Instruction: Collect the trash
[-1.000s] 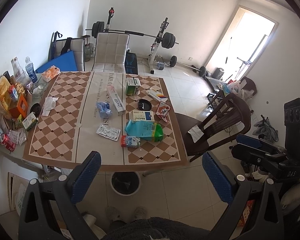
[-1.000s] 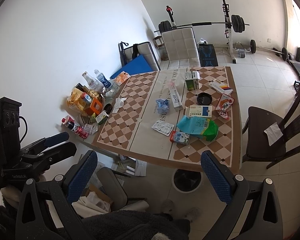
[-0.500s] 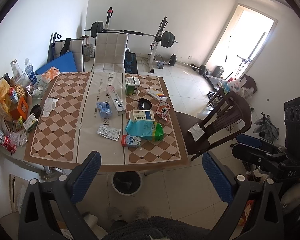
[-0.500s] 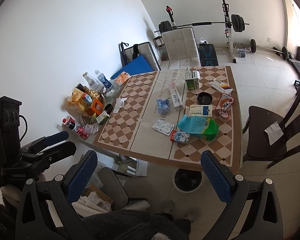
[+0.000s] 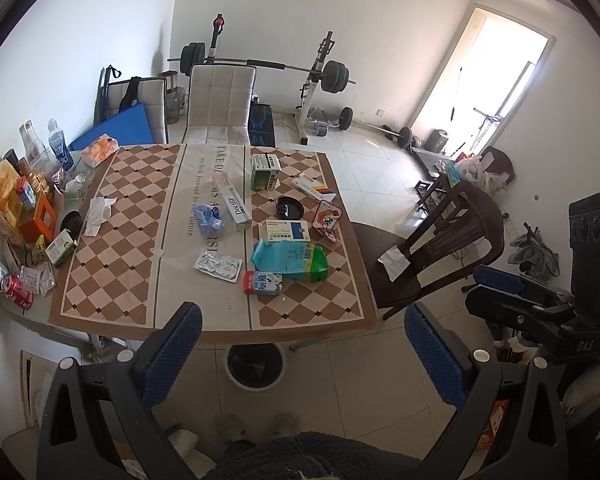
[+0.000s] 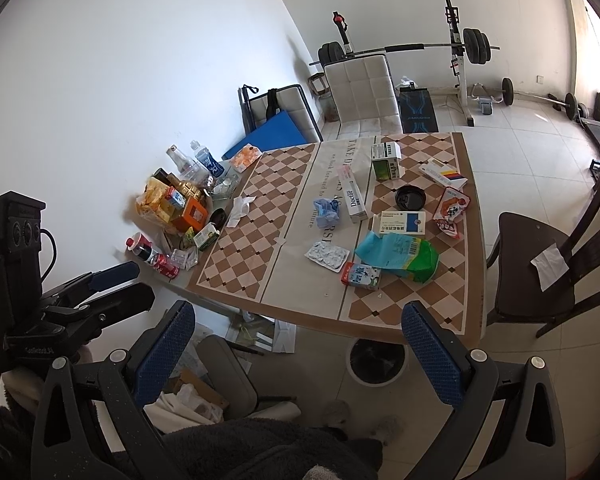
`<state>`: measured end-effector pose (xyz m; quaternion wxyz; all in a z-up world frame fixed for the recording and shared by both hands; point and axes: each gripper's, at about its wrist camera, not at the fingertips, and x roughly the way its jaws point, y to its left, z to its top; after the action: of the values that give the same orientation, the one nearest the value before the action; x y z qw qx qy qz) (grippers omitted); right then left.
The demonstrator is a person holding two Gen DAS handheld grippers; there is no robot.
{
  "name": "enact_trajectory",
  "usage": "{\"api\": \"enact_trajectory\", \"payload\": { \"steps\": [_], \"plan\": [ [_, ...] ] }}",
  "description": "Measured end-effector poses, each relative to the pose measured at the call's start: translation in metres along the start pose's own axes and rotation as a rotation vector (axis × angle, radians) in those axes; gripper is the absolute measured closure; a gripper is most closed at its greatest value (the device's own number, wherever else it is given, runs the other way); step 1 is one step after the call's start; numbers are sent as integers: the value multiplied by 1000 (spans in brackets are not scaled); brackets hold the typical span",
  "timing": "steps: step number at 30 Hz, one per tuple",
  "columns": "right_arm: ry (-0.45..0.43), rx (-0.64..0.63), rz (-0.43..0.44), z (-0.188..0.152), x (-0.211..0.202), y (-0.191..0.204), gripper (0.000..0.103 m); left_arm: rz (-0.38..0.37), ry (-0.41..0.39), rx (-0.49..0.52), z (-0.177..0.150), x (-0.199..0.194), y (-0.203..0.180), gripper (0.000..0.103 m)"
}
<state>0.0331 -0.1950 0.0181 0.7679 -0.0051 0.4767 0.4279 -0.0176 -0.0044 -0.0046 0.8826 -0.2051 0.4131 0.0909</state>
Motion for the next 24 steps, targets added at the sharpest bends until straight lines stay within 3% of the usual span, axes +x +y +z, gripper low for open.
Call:
{"api": "enact_trajectory", "payload": {
  "steps": [14, 16, 19, 21, 24],
  "plan": [
    [2, 6, 0, -1, 5, -5, 0, -5, 6, 1, -3, -6, 6, 0],
    [-2, 13, -11, -2, 6, -5, 0, 54, -9, 10, -2, -5, 8, 0],
    [-5, 24, -70, 6, 12, 16, 0, 292, -40, 73, 7, 21, 14, 0],
    [-25, 26, -147, 7, 21, 16, 0, 411, -32, 112, 11, 46, 24, 0],
    [-24, 10, -265, 12, 43, 11, 0, 467, 26, 96, 11, 87, 48, 0]
  ]
}}
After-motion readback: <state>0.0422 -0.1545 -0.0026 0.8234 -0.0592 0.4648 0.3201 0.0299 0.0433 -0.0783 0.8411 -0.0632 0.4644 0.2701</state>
